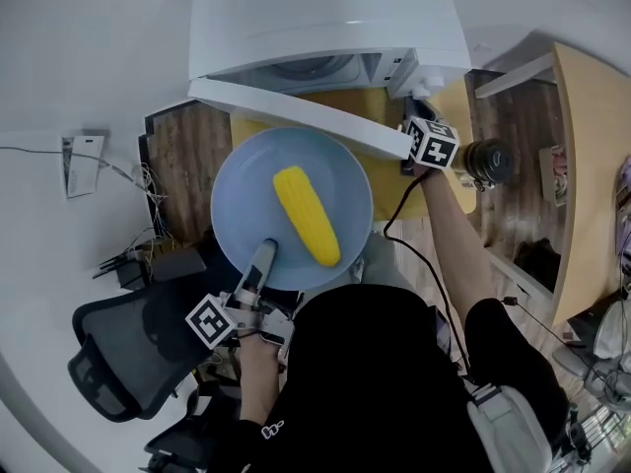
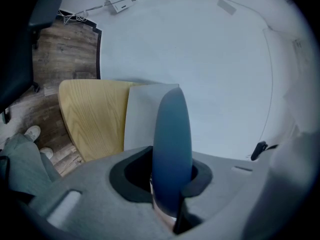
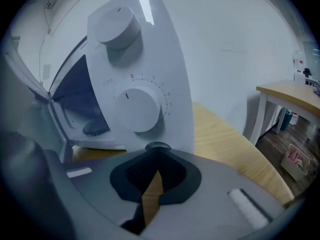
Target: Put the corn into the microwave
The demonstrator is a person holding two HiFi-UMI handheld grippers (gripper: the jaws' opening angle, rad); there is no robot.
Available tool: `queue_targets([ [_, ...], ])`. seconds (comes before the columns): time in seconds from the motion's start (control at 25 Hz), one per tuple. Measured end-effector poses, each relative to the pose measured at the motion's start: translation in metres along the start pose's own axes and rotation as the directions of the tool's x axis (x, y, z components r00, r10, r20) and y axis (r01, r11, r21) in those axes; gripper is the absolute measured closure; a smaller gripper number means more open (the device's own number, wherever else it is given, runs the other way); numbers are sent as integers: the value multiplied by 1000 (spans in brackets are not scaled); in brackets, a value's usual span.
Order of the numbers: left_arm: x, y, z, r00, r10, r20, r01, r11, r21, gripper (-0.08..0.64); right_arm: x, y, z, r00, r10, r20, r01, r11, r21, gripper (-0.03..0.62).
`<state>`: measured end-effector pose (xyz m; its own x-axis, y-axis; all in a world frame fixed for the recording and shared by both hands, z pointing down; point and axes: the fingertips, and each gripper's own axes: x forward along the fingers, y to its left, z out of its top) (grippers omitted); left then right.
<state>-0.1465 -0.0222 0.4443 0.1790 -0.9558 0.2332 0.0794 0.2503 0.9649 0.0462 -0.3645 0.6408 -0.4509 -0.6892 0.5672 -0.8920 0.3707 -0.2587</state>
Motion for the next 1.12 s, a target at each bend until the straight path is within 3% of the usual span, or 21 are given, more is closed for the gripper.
queue_targets([
  [0.4,-51,10,1,995,-21,97,20,1000,13,483,-6,-1,-4,999,43,13,-44,999,19,586],
  [0.56,-57,7,-1,993,-49,110,48,999,13,483,-39,21,-6,982,178,63,-183,979,87,586],
  [0.64,-59,7,0,992,-56,115,55,998,6,483,-65,49,3,946,303,114,-313,946,88,586],
  [0.72,-62,10,1,991,-54,121,54,999,5,483,-94,82,20,886,432,167,-444,895,43,584],
  [0.84,-66,11,0,991,-57,120,56,998,13,483,-140,126,46,786,590,184,-573,807,-142,584],
  [0.92,-71,11,-2,991,-60,119,59,998,16,483,-164,143,54,733,658,170,-623,751,-220,586],
  [1.0,-75,12,-4,991,-64,117,63,998,16,483,-177,151,54,700,701,135,-658,707,-257,586],
  [1.12,-84,12,-8,991,-72,115,71,997,13,483,-183,158,49,689,721,74,-675,676,-297,586],
])
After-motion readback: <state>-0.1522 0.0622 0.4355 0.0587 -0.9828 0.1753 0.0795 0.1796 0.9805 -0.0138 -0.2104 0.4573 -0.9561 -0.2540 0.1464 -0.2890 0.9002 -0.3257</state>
